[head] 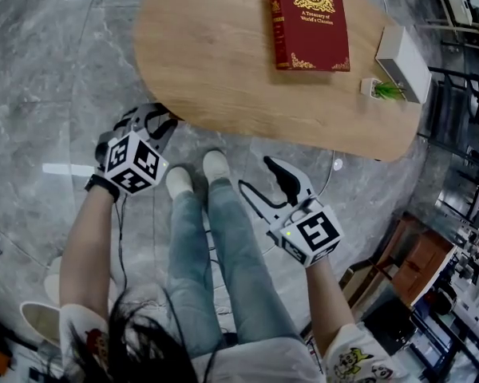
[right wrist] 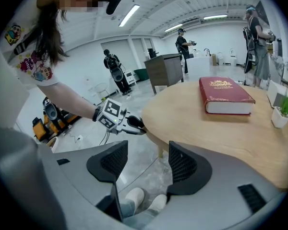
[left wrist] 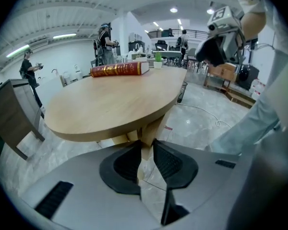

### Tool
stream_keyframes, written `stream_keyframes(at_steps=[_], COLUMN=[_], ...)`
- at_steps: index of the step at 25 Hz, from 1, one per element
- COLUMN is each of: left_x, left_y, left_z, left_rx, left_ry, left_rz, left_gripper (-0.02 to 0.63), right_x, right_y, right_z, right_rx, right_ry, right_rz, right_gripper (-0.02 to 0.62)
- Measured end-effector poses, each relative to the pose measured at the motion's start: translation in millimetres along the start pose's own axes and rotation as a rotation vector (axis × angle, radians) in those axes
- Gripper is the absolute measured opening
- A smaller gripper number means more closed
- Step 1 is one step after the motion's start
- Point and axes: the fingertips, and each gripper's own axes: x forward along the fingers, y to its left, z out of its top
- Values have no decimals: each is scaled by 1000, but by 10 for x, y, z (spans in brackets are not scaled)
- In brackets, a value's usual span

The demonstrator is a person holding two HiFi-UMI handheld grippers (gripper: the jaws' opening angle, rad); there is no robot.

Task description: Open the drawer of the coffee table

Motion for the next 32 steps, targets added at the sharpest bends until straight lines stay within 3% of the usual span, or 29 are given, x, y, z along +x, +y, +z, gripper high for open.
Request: stream_keyframes(at_steps=[7, 13, 19, 23, 27, 32], left_x=[-14, 43, 97, 70, 8, -60], left_y=[-10, -8, -40, -32, -188, -332], left_z=[-7, 24, 37, 19, -48, -132], left_rx=[98, 59, 64, 117, 255, 232], left_ry=[7, -22, -25, -13, 20, 22], left_rz=[-45, -65, -85, -125, -192, -198], left_gripper=[64, 106, 98, 81, 71, 71], right_x=[49, 99, 79, 71, 88, 136], right_y=[80, 119, 104, 103, 122, 162], right_z=[-19, -56, -55, -84, -120, -94], right_rx=[8, 2, 9, 12, 18, 23], right_ry=[11, 22, 25, 27, 28, 19], right_rz=[18, 29, 24, 24, 23, 25], right_gripper=[250, 250, 250, 250, 250, 250])
